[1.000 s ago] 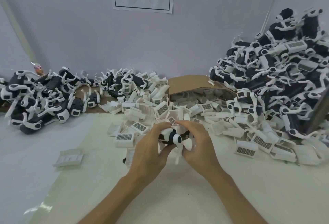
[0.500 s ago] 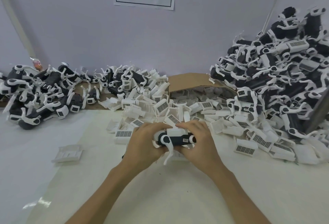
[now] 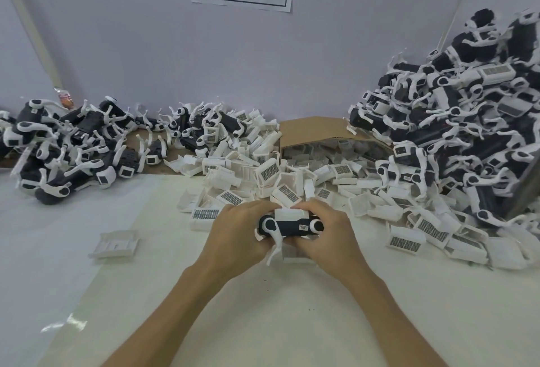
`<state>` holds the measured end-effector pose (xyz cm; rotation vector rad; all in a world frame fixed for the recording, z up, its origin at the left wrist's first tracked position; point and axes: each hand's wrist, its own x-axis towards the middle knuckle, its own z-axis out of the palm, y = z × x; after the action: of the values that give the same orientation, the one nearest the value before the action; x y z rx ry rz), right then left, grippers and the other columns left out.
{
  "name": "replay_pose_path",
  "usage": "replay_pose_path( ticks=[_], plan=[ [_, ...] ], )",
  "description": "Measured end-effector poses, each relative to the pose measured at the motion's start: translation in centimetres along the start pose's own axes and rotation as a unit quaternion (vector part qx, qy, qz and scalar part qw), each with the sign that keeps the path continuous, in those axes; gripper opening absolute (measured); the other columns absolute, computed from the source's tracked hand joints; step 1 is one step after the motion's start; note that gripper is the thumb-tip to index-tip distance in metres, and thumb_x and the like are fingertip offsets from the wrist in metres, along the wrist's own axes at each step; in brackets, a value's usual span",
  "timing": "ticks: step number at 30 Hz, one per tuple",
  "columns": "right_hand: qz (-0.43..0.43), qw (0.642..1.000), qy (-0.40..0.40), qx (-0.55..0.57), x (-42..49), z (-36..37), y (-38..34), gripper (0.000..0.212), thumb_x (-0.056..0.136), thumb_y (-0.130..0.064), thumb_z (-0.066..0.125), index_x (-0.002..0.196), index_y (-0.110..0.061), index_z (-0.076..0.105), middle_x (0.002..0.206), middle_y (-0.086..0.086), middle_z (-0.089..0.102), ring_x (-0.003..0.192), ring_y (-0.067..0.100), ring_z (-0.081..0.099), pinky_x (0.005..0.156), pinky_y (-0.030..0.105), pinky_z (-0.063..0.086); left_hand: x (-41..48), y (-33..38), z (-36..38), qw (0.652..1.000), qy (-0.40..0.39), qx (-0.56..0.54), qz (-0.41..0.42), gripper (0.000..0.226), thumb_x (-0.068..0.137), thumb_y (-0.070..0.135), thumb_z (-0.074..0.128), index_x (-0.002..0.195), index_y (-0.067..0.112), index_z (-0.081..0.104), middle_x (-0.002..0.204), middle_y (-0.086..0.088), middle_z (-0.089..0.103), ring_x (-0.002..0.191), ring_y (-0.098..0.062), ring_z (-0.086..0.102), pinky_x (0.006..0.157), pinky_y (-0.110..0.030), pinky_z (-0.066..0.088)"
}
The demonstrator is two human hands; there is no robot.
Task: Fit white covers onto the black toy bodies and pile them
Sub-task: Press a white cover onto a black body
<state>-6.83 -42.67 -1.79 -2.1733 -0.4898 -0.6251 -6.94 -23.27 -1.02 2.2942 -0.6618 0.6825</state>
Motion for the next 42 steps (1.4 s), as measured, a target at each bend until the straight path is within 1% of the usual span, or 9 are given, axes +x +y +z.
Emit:
replay_pose_path(
  ticks=[4, 9, 16, 21, 24, 27, 30, 36, 42],
  plan=[
    [-0.007, 1.000, 0.012, -0.008, 0.1, -0.2, 0.0, 0.045, 0.054, -0.025, 0.096, 0.091, -0.026, 0.071, 0.081, -0.010, 0.065, 0.076, 0.011, 0.062, 0.065, 0.020, 0.045, 0.0, 0.2, -0.1, 1.000, 0.005, 0.009, 0.015, 0.027, 0.073, 0.020, 0.073, 0.100, 0.025, 0.071, 0.086, 0.011, 0.069, 0.076, -0.014, 0.060, 0.069, -0.040, 0.051],
    [-0.022, 0.999, 0.028, -0.031, 0.0, 0.0, -0.3, 0.044, 0.053, -0.030, 0.094, 0.087, -0.024, 0.066, 0.083, -0.011, 0.063, 0.081, 0.009, 0.059, 0.068, 0.025, 0.047, -0.2, 0.4, 0.0, 1.000, -0.002, 0.002, 0.016, 0.045, 0.068, 0.008, 0.076, 0.109, 0.024, 0.070, 0.101, 0.013, 0.071, 0.089, -0.016, 0.065, 0.075, -0.037, 0.051],
    [-0.003, 0.999, -0.021, 0.046, -0.3, -0.1, 0.5, 0.047, 0.069, -0.013, 0.091, 0.111, -0.024, 0.074, 0.096, -0.013, 0.066, 0.092, 0.011, 0.062, 0.077, 0.016, 0.046, -0.2, 0.4, 0.3, 1.000, -0.009, -0.009, -0.003, 0.028, 0.070, 0.012, 0.081, 0.096, 0.015, 0.069, 0.082, 0.006, 0.069, 0.075, -0.022, 0.061, 0.068, -0.044, 0.049],
    [-0.054, 0.998, -0.001, -0.027, 0.0, -0.4, -0.3, 0.037, 0.064, -0.021, 0.092, 0.097, -0.023, 0.074, 0.082, -0.020, 0.061, 0.080, 0.014, 0.060, 0.075, 0.038, 0.047, -0.4, 0.3, 0.4, 1.000, 0.013, 0.006, 0.006, 0.026, 0.071, 0.016, 0.080, 0.092, 0.020, 0.067, 0.079, 0.012, 0.065, 0.073, -0.016, 0.058, 0.073, -0.036, 0.044],
    [-0.064, 0.997, 0.009, -0.051, 0.0, -0.3, -0.4, 0.037, 0.063, -0.026, 0.093, 0.095, -0.025, 0.074, 0.079, -0.024, 0.059, 0.077, 0.010, 0.059, 0.077, 0.042, 0.048, -0.4, 0.4, 0.5, 1.000, 0.026, 0.008, 0.007, 0.026, 0.070, 0.016, 0.079, 0.091, 0.023, 0.065, 0.078, 0.013, 0.064, 0.071, -0.014, 0.057, 0.070, -0.033, 0.043],
    [-0.049, 0.998, 0.016, -0.027, -0.3, 0.1, -0.3, 0.041, 0.065, -0.022, 0.093, 0.101, -0.026, 0.073, 0.085, -0.022, 0.062, 0.083, 0.010, 0.062, 0.078, 0.039, 0.051, -0.4, 0.3, 0.4, 0.999, 0.032, 0.011, 0.000, 0.030, 0.069, 0.014, 0.079, 0.092, 0.025, 0.064, 0.079, 0.013, 0.063, 0.075, -0.013, 0.056, 0.069, -0.031, 0.040],
    [-0.014, 1.000, -0.001, 0.026, -0.4, 0.3, -0.1, 0.053, 0.069, -0.016, 0.090, 0.115, -0.030, 0.068, 0.102, -0.017, 0.065, 0.098, 0.008, 0.063, 0.080, 0.025, 0.053, -0.4, 0.3, 0.4, 0.999, 0.038, 0.024, 0.007, 0.035, 0.067, 0.011, 0.079, 0.096, 0.026, 0.064, 0.084, 0.014, 0.064, 0.079, -0.013, 0.057, 0.069, -0.029, 0.036],
    [-0.071, 0.994, -0.011, -0.077, -0.3, -0.3, -0.3, 0.037, 0.074, -0.018, 0.087, 0.107, -0.019, 0.069, 0.095, -0.021, 0.059, 0.090, 0.013, 0.058, 0.083, 0.031, 0.043, -0.2, 0.2, 0.3, 0.997, 0.021, 0.059, 0.035, 0.046, 0.065, 0.007, 0.081, 0.108, 0.021, 0.070, 0.098, 0.009, 0.073, 0.086, -0.020, 0.067, 0.077, -0.032, 0.038],
    [-0.090, 0.989, -0.014, -0.118, -0.6, 0.1, -1.0, 0.033, 0.071, -0.022, 0.087, 0.099, -0.019, 0.069, 0.086, -0.018, 0.063, 0.080, 0.003, 0.054, 0.077, 0.027, 0.036, 0.0, -0.5, -0.7, 0.997, -0.004, 0.057, 0.047, 0.030, 0.064, 0.020, 0.065, 0.094, 0.025, 0.069, 0.080, 0.015, 0.066, 0.072, -0.013, 0.060, 0.077, -0.033, 0.031]
  ],
)
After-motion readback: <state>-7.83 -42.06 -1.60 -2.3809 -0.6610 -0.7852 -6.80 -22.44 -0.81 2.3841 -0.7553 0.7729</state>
